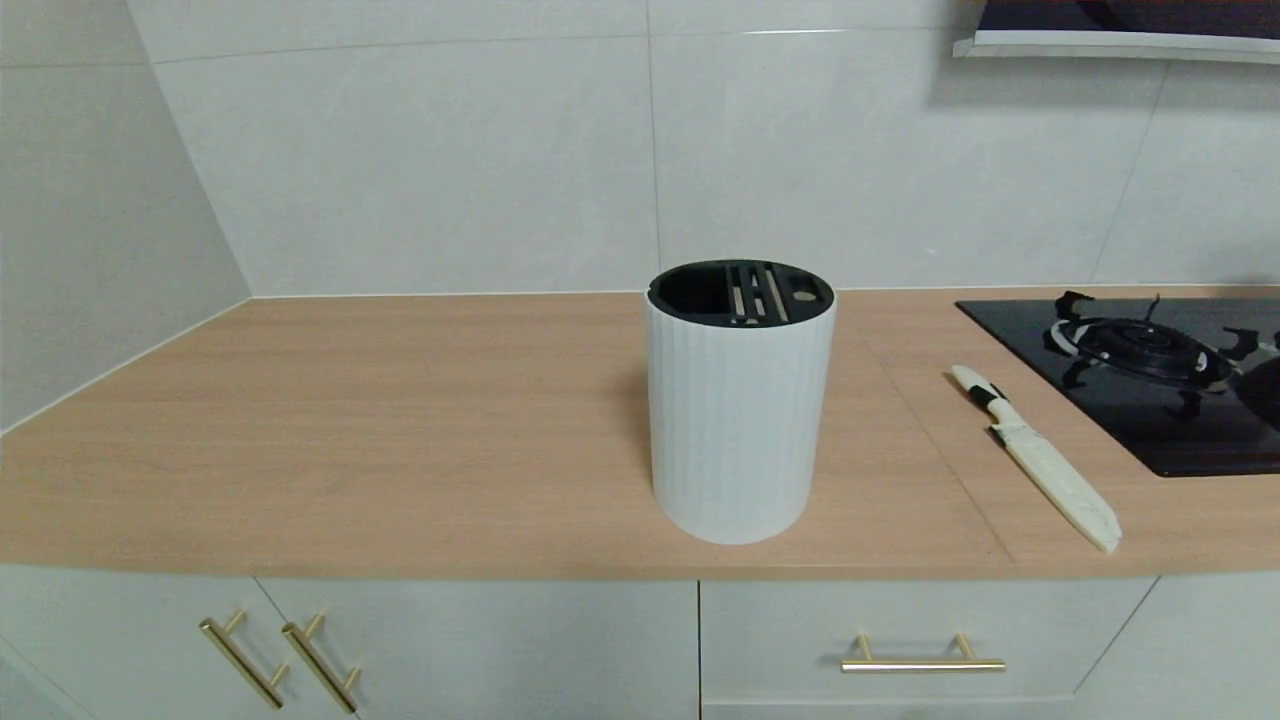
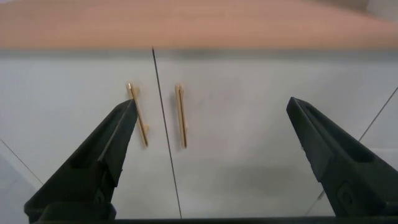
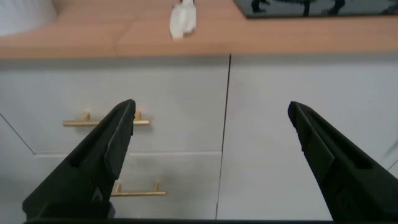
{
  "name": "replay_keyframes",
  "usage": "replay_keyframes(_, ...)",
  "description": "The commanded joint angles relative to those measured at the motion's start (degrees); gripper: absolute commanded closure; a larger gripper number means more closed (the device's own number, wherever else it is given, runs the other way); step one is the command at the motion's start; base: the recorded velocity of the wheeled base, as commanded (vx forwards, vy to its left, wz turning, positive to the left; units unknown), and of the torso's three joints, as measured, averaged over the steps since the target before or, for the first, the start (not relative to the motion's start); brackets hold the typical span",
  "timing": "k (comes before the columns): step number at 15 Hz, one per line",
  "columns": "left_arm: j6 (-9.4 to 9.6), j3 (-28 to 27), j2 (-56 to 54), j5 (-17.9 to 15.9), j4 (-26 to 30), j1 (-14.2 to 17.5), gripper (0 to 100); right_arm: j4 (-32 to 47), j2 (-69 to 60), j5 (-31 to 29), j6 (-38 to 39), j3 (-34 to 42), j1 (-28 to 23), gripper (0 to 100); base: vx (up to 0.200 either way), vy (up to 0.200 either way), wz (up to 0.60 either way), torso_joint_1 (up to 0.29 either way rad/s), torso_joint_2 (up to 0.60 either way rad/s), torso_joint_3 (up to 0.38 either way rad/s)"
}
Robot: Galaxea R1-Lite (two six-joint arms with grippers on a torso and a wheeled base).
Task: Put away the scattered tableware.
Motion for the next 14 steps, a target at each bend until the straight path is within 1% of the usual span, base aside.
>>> replay_keyframes(1,-0.01,0.0,0.0,0.0,0.0,0.0,0,0.0,0.1,0.0,0.0,0.0,0.0,0,0.0,0.0,0.0,0.222,-0.49,-0.281)
replay_keyframes(9,-0.01,0.0,0.0,0.0,0.0,0.0,0,0.0,0.1,0.0,0.0,0.0,0.0,0,0.0,0.0,0.0,0.239,-0.52,-0.285)
replay_keyframes(14,-0.01,0.0,0.0,0.0,0.0,0.0,0,0.0,0.1,0.0,0.0,0.0,0.0,0,0.0,0.0,0.0,0.272,-0.58,-0.308)
